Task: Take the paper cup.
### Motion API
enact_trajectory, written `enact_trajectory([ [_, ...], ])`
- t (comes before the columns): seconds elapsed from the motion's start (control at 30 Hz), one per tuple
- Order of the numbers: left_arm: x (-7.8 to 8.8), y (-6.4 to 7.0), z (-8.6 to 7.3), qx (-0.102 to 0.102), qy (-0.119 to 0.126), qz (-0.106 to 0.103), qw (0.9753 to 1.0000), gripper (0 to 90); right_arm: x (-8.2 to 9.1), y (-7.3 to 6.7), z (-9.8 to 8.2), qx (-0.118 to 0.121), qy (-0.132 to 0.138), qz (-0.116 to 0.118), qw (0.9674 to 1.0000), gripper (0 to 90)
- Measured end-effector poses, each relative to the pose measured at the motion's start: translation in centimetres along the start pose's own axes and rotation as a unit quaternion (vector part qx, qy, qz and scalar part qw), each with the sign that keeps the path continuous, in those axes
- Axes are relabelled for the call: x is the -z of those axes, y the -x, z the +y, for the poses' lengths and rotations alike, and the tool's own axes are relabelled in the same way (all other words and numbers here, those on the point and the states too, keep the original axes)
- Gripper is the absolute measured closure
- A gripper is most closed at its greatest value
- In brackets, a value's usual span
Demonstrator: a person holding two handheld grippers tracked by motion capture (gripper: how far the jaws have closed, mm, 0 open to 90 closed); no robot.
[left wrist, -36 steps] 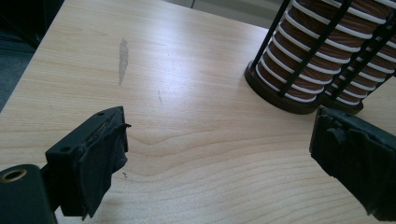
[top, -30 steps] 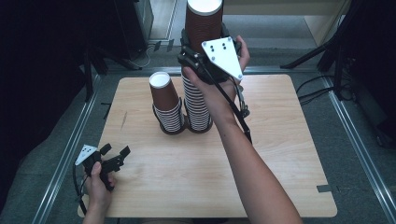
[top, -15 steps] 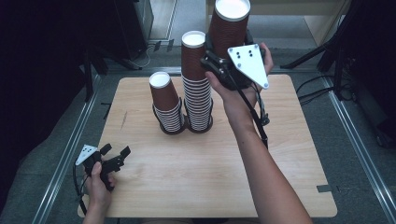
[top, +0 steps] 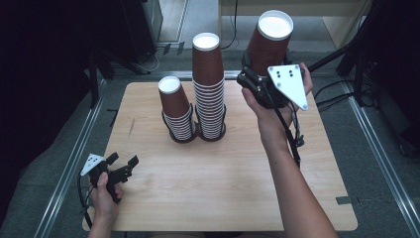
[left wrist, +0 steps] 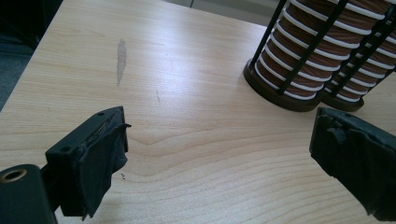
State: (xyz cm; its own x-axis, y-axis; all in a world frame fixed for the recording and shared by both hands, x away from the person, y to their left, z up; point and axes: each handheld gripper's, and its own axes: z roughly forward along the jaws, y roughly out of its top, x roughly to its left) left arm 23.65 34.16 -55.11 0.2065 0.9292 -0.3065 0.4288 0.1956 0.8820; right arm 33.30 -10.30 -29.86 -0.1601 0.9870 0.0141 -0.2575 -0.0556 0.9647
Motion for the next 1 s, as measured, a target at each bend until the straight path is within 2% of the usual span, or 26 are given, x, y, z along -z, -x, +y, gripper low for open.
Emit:
enact_trajectory([
  [0.27,0.0,0.1,0.0,-0.004,0.0,0.001,1.0,4.1,1.2,1.7,-2.5,0.004,-0.022,-0.01,0.9997,12.8],
  [0.47,0.0,0.4,0.1,-0.013,-0.001,0.004,0.9999,4.1,2.0,2.5,-4.0,0.012,-0.037,-0.01,0.9992,12.8],
  [0.5,0.1,0.5,0.1,-0.02,-0.003,0.005,0.9998,4.1,2.3,2.9,-4.6,0.014,-0.043,-0.009,0.999,12.8],
  [0.7,0.2,0.8,0.3,-0.027,-0.005,0.013,0.9995,4.1,3.3,3.8,-6.3,0.008,-0.062,-0.012,0.998,12.8],
  [0.77,0.2,1.1,0.4,-0.025,-0.003,0.008,0.9996,4.0,3.6,4.0,-6.9,0.009,-0.069,-0.01,0.9975,12.8],
  [0.8,0.2,1.6,0.4,-0.034,-0.005,0.01,0.9994,4.0,3.9,4.1,-7.2,0.01,-0.072,-0.009,0.9973,12.8],
  [0.87,0.1,1.9,0.4,-0.036,-0.005,0.011,0.9993,4.0,4.3,4.4,-7.8,0.007,-0.076,-0.011,0.997,12.8],
  [0.93,0.1,2.3,0.5,-0.036,-0.006,0.008,0.9993,3.9,4.7,4.6,-8.5,0.008,-0.08,-0.012,0.9967,12.8],
  [1.0,0.0,2.8,0.7,-0.029,-0.001,-0.004,0.9996,2.0,5.1,4.8,-9.1,0.003,-0.085,-0.011,0.9963,12.8],
])
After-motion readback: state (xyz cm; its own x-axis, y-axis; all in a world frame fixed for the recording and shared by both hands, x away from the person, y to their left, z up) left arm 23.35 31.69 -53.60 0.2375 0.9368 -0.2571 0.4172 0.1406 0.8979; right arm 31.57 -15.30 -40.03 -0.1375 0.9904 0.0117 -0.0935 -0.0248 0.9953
